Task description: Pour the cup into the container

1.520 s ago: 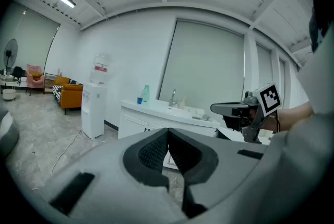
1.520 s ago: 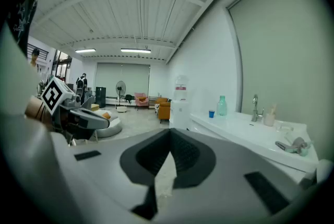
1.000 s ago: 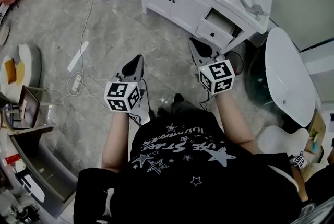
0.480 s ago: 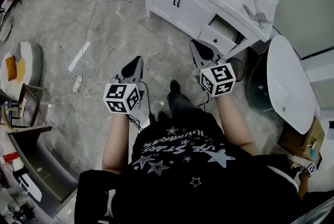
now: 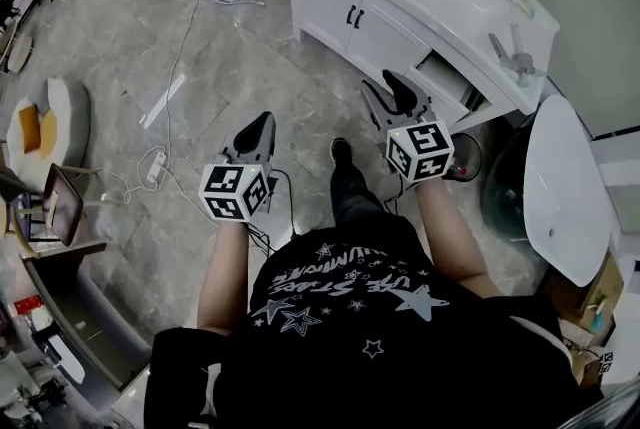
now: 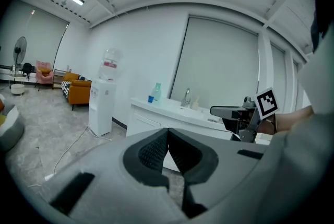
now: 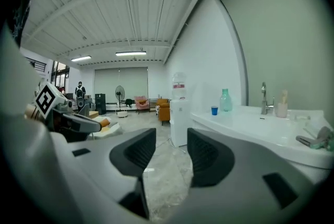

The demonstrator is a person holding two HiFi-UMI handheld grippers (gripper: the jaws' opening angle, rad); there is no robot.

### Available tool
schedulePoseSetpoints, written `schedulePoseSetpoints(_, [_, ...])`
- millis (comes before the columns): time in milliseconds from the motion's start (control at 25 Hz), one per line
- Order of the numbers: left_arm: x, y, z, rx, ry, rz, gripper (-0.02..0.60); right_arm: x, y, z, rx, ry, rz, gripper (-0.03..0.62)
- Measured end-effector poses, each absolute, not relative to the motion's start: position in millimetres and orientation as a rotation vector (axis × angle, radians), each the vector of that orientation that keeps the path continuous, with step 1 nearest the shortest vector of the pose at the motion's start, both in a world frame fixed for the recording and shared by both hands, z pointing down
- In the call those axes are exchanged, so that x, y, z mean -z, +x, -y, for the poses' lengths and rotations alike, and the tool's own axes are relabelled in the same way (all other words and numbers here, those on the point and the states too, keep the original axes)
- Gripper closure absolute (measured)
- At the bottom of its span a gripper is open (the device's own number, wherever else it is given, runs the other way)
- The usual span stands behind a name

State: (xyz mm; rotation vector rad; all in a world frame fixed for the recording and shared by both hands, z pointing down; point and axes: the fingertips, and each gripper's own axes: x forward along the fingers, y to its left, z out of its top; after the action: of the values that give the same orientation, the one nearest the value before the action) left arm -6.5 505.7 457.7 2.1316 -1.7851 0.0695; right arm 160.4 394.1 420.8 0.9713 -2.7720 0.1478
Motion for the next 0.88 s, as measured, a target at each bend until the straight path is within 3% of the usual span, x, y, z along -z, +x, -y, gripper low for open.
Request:
schedulePoseSetpoints(320, [-454, -27, -405, -0.096, 2.096, 1.817, 0.571, -434, 137, -289, -0.205, 0.863, 2.765, 0.279])
schedulePoseSetpoints(880, [-448, -41, -243, -0.128, 2.060, 1.855, 0.572, -438, 120, -118, -0.271, 0.834, 2.761, 0.197])
